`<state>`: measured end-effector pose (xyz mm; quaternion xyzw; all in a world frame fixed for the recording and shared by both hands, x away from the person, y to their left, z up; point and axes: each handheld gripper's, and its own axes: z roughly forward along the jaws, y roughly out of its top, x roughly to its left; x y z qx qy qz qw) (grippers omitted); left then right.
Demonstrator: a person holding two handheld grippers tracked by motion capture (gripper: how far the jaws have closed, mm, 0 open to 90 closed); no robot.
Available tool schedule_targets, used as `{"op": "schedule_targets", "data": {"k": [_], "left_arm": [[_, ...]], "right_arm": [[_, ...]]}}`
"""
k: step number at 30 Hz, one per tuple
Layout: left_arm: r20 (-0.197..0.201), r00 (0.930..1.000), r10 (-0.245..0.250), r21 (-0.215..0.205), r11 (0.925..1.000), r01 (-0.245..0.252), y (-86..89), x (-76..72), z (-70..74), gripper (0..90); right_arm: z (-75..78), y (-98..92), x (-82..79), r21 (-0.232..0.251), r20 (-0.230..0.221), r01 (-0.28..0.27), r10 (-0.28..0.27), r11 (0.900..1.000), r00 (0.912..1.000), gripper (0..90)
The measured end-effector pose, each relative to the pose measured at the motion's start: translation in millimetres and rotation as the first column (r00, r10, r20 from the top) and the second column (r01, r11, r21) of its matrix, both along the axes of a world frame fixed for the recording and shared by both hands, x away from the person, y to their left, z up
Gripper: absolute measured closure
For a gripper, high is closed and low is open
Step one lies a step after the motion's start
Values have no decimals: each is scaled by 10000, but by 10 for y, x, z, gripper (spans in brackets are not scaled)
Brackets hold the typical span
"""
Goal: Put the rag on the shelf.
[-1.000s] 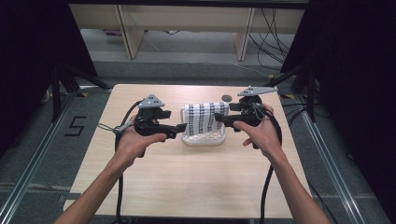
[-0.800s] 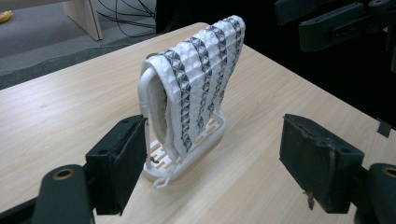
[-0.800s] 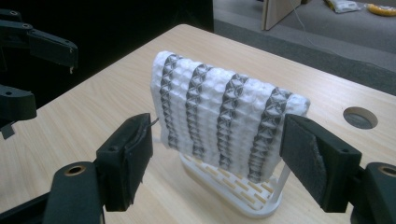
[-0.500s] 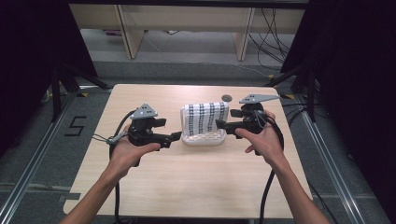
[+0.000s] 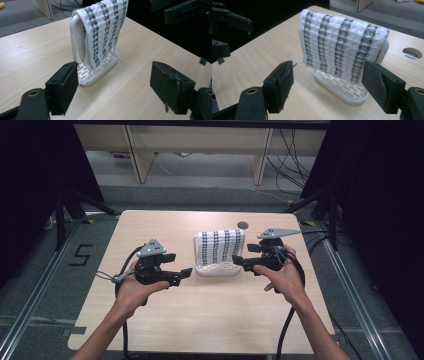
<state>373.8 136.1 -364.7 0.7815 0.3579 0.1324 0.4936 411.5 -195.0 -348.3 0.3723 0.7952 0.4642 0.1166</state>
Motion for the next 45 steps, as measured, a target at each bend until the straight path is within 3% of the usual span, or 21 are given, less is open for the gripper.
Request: {"op": "schedule_targets", "data": {"k": [4,12,22,23,24,26,27,28,31,34,36,40,41,42,43,45], "left_arm": [[-21,10000,-88,-36,10000,88,7,-31,-60,216],[-179,9997,-191,167,9997,194,13,-136,-183,215],[-141,9993,-353,234,9991,356,10,-263,-255,212],[-90,9992,-386,159,9991,387,6,-274,-275,212],[-85,9992,-396,244,9989,398,9,-290,-283,210],[-28,9989,-471,270,9985,472,13,-316,-308,209],[11,9989,-479,250,9985,479,13,-331,-321,208],[120,9987,-500,220,9985,498,12,-341,-339,208],[141,9983,-566,353,9978,561,25,-367,-378,208],[119,9987,-500,322,9982,496,36,-391,-412,207],[121,9987,-489,344,9982,485,45,-400,-431,208],[73,9985,-540,350,9979,538,69,-421,-469,207],[45,9984,-561,426,9975,559,81,-428,-474,207],[66,9986,-516,440,9977,512,85,-439,-484,207],[101,9987,-508,438,9978,503,87,-447,-499,207],[121,9986,-514,529,9973,507,95,-463,-530,206]], "right_arm": [[-21,-21,-64,21,-252,73,-72,10000,9997,265],[-144,-59,-122,-65,-158,-68,67,10000,9999,242],[-253,-126,-219,93,-276,-127,130,9999,9995,242],[-257,-119,-241,278,-473,-128,141,9995,9988,242],[-257,-145,-239,-38,-102,-144,144,9999,9998,242],[-282,-125,-280,220,-341,-104,112,9997,9994,242],[-290,-140,-281,35,-137,-253,253,9997,9996,242],[-299,-126,-305,230,-366,-229,238,9995,9990,242],[-340,-138,-333,99,-54,-422,423,9991,9991,243],[-361,-137,-401,231,-422,-324,334,9992,9986,243],[-382,-150,-415,72,-177,-394,395,9992,9991,243],[-417,-149,-464,127,-307,-401,405,9991,9987,243],[-431,-155,-460,106,-168,-535,537,9985,9984,242],[-432,-150,-489,139,-465,-421,427,9990,9980,241],[-462,-157,-473,114,-115,-570,571,9983,9983,238],[-498,-163,-506,71,-278,-507,509,9987,9983,233]]}}
